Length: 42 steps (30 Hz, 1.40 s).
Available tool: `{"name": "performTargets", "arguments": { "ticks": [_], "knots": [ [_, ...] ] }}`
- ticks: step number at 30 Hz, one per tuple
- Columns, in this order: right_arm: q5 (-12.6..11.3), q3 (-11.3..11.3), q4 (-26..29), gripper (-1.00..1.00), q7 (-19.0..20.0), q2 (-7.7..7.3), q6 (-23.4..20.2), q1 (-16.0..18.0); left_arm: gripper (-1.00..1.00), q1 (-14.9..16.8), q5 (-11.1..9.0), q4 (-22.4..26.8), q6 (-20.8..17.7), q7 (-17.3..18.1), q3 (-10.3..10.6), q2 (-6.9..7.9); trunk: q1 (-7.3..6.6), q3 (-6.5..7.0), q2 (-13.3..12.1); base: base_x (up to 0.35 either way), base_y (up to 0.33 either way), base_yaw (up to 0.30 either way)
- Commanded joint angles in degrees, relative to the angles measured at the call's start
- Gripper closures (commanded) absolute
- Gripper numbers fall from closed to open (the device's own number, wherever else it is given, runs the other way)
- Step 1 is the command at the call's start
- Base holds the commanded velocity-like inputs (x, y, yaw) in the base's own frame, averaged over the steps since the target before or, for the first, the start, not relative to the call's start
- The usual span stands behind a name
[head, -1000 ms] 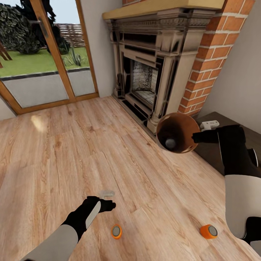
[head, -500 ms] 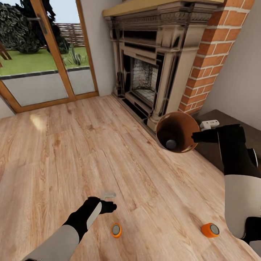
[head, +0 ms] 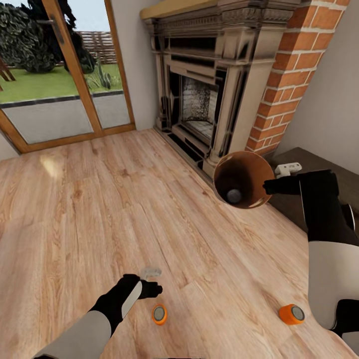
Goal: Put the three can of soda from the living room inside the tash can in the kitchen.
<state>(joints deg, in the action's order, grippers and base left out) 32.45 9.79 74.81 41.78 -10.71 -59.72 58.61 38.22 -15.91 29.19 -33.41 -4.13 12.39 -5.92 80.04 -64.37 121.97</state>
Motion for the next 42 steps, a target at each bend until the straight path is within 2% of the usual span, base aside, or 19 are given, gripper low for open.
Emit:
{"name": "performTargets", "arguments": {
  "ticks": [1,31,42],
  "knots": [
    [-1.3,0.0,0.2,1.0,0.2,0.02,-0.3,0.0,-1.0,0.0,0.0,-0.1,0.0,0.0,0.0,-0.01,0.22,-0.18,0.4,0.0,0.0,0.0],
    [-1.3,-0.5,1.1,1.0,0.2,0.16,-0.3,-0.1,-1.0,0.0,0.0,-0.5,0.1,-0.1,0.1,-0.13,6.81,-5.56,12.5,0.0,0.0,0.0],
    [-1.3,-0.7,1.1,1.0,0.2,0.21,-0.3,-0.1,-1.0,0.0,0.0,-0.6,0.4,-0.1,2.1,-0.06,9.22,-7.54,16.9,0.0,0.0,0.0]
  ]
}}
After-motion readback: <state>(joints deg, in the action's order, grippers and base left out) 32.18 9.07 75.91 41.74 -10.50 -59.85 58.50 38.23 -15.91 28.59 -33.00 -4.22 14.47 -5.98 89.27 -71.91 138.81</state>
